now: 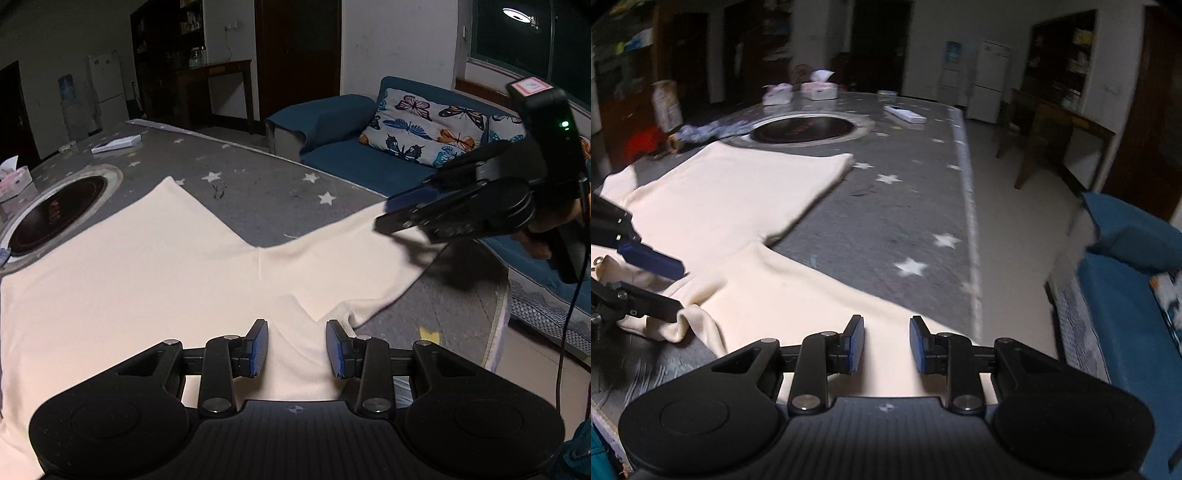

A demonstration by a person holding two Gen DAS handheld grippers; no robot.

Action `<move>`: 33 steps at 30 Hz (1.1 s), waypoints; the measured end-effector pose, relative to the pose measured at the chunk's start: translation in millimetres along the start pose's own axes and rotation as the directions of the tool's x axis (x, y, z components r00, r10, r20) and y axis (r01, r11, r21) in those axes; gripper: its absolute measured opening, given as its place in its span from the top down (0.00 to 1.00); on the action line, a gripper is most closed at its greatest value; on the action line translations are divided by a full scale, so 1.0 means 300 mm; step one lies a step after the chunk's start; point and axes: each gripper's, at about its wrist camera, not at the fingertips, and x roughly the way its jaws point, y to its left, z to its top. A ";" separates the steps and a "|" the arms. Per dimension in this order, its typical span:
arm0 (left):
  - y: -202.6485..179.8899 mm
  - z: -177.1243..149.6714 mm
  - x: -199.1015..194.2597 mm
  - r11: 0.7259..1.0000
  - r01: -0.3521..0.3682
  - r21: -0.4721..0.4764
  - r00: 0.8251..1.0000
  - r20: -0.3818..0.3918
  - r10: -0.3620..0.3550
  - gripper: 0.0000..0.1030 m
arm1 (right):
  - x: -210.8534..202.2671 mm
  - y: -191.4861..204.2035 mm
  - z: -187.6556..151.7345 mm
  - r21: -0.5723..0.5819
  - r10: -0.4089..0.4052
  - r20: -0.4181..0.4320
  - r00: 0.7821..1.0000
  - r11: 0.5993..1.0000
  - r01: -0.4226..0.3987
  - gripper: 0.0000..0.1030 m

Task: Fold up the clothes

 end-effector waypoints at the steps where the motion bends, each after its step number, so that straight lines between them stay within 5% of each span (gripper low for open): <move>1: 0.000 -0.002 0.002 1.000 0.001 0.000 1.000 -0.001 -0.001 0.63 | -0.014 -0.011 -0.009 0.023 -0.012 -0.002 1.000 1.000 0.012 0.74; 10: 0.002 -0.002 0.007 1.000 -0.001 -0.004 1.000 -0.002 0.001 0.60 | -0.130 -0.171 -0.162 0.323 -0.054 -0.016 0.998 0.945 0.057 0.64; 20: 0.000 0.001 0.012 1.000 -0.013 -0.003 1.000 -0.004 0.012 0.56 | -0.161 -0.281 -0.287 0.580 0.018 0.034 0.999 0.814 -0.034 0.53; 24: 0.000 0.001 0.012 1.000 -0.016 -0.003 1.000 -0.005 0.016 0.56 | -0.135 -0.323 -0.323 0.677 0.079 0.076 0.994 0.728 -0.110 0.54; 30: 0.001 -0.001 0.009 1.000 -0.017 -0.001 1.000 -0.006 0.017 0.55 | -0.119 -0.342 -0.328 0.704 0.111 0.132 0.985 0.689 -0.172 0.82; 33: -0.002 -0.003 0.008 1.000 -0.015 0.005 1.000 -0.006 0.015 0.55 | -0.122 -0.332 -0.305 0.677 0.079 0.132 0.988 0.721 -0.148 0.91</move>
